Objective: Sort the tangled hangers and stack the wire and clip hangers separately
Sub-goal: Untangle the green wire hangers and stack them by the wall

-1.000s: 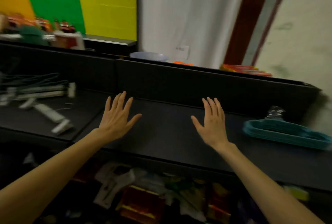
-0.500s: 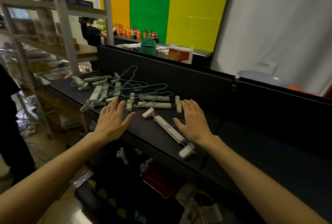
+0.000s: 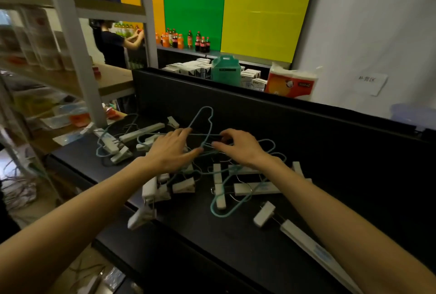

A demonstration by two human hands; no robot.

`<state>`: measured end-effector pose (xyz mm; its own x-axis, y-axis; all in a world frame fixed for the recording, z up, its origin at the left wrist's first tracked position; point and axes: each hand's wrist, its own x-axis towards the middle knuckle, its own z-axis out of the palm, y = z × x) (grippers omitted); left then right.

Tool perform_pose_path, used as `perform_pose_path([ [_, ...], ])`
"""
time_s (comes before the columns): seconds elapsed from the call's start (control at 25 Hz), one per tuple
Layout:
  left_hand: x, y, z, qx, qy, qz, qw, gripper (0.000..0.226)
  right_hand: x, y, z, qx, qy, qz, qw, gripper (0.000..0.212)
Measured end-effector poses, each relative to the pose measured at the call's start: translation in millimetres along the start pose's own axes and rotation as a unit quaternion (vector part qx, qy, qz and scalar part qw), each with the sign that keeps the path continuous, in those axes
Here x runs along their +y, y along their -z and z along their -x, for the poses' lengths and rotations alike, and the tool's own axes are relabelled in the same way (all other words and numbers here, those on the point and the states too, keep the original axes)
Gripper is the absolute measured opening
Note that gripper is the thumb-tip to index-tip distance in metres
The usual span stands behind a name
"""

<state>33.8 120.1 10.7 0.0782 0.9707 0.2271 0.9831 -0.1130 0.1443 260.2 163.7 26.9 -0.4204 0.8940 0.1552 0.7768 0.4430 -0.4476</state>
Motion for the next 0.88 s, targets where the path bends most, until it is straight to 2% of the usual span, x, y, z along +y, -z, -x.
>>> perform_pose_path([
  [0.08,-24,-2,-21,0.04,-0.025,0.042,0.998,0.072,-12,-16,-20,-0.035,0.002,0.041,0.999,0.04],
  [0.16,-46,-4,-40,0.06,-0.047,0.074,0.994,0.062,-16,-27,-32,-0.019,0.009,0.012,1.0,0.025],
  [0.24,-67,-7,-54,0.081,-0.101,0.088,0.988,0.051,-24,-32,-37,0.025,0.01,-0.002,1.0,0.021],
  [0.4,-106,-15,-72,0.096,-0.152,0.16,0.971,0.043,-43,-26,-28,0.105,0.02,0.077,0.991,0.022],
  [0.52,-125,-22,-76,0.087,-0.186,0.197,0.959,0.044,-59,-25,-19,0.183,-0.019,0.12,0.976,0.021],
  [0.64,-137,-26,-76,0.076,-0.225,0.209,0.948,0.053,-75,-32,-11,0.277,-0.071,0.173,0.943,0.022],
  [0.76,-143,-30,-76,0.059,-0.228,0.204,0.95,0.055,-91,-22,-10,0.384,-0.174,0.109,0.9,0.025],
  [0.88,-141,-26,-72,0.062,-0.241,0.176,0.952,0.056,-96,-20,-5,0.41,-0.235,0.069,0.878,0.023],
])
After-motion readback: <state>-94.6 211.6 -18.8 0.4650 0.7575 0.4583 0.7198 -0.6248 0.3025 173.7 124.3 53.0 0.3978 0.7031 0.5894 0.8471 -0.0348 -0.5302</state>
